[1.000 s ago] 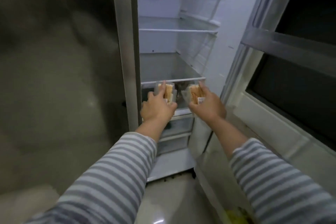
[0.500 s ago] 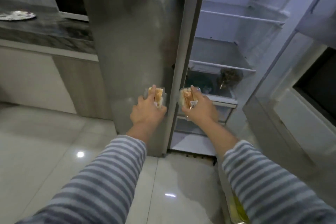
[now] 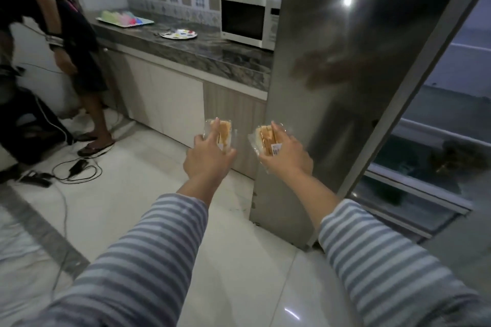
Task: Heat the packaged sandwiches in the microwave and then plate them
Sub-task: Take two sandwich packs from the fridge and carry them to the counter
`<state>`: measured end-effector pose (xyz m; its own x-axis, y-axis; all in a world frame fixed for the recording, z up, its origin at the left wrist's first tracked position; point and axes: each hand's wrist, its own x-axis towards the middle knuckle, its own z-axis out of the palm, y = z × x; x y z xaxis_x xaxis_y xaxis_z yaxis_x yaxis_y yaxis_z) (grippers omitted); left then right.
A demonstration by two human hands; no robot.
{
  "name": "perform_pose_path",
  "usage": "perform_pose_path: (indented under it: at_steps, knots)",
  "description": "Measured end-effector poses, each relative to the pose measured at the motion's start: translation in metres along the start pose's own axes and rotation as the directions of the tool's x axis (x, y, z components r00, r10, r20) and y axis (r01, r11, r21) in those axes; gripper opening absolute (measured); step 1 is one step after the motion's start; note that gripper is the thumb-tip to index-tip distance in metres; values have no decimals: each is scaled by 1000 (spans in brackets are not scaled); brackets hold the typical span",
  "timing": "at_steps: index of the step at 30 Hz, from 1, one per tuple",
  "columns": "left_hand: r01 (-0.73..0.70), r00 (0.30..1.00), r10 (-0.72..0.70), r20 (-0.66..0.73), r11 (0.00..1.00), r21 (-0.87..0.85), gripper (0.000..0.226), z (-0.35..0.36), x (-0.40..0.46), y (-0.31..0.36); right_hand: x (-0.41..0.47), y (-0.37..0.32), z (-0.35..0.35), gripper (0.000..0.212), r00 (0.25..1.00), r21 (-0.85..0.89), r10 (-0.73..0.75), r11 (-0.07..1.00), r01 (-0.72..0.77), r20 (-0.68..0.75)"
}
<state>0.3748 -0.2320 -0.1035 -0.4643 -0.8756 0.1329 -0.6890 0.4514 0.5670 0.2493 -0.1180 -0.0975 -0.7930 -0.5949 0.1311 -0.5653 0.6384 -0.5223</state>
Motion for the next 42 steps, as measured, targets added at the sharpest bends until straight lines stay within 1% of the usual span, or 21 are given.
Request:
perform_pose_path:
  at_steps: [3, 7, 11, 13, 16, 19, 25, 35, 42]
  knots:
    - [28, 999, -27, -37, 999, 24, 74, -26, 40, -31, 26, -49, 26, 77, 999, 23, -46, 999, 46, 0]
    - [46, 996, -43, -82, 998, 38, 77, -59, 100, -74, 63, -113, 65, 78, 996, 103, -87, 991, 87, 1]
    - [52, 993, -47, -109, 998, 43, 78, -83, 152, -108, 96, -165, 103, 84, 994, 180, -105, 978, 107, -16]
    - [55, 992, -49, -113, 997, 55, 78, -89, 176, -121, 112, -184, 117, 82, 995, 176, -101, 979, 103, -22]
    - [76, 992, -69, -106, 995, 63, 78, -92, 212, -134, 138, -205, 132, 78, 995, 111, -100, 989, 100, -9]
    - [85, 990, -78, -114, 995, 57, 78, -89, 252, -141, 172, -219, 146, 79, 994, 88, -111, 990, 112, -20]
    - [52, 991, -50, -123, 999, 15, 79, -67, 345, -132, 267, -231, 165, 77, 994, 58, -98, 993, 101, -46]
    - [-27, 990, 18, -142, 998, -61, 78, -25, 522, -71, 443, -237, 159, 81, 988, 16, -81, 996, 84, -135]
    - [-86, 991, 78, -106, 993, -77, 75, 9, 628, -38, 540, -232, 168, 76, 982, -9, -15, 1000, 13, -191]
